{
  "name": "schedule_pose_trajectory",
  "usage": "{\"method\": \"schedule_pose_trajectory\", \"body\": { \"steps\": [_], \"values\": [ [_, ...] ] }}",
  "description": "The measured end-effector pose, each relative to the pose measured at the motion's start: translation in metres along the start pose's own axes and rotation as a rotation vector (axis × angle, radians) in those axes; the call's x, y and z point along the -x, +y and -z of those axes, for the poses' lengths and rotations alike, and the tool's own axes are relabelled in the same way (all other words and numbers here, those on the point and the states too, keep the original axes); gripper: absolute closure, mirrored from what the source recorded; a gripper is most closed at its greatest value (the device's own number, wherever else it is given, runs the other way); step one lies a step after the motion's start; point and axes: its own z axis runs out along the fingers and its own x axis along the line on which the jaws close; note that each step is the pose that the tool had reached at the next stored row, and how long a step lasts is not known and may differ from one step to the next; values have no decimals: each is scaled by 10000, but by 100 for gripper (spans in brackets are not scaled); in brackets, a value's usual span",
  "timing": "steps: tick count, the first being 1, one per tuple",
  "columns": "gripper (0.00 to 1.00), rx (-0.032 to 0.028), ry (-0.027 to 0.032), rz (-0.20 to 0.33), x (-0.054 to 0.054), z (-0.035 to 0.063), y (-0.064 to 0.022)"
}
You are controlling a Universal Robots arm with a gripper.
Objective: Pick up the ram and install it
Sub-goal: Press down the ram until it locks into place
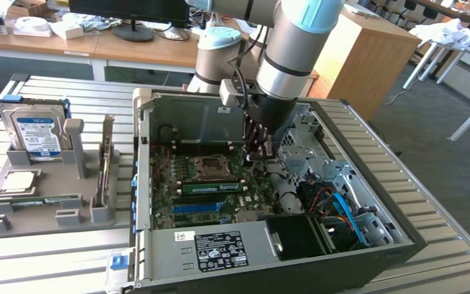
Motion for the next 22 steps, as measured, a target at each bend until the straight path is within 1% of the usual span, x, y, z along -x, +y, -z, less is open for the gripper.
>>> {"method": "schedule_pose_trajectory", "body": {
  "steps": [22],
  "values": [
    [90, 0, -2, 0, -15, -262, -9]
  ]
}}
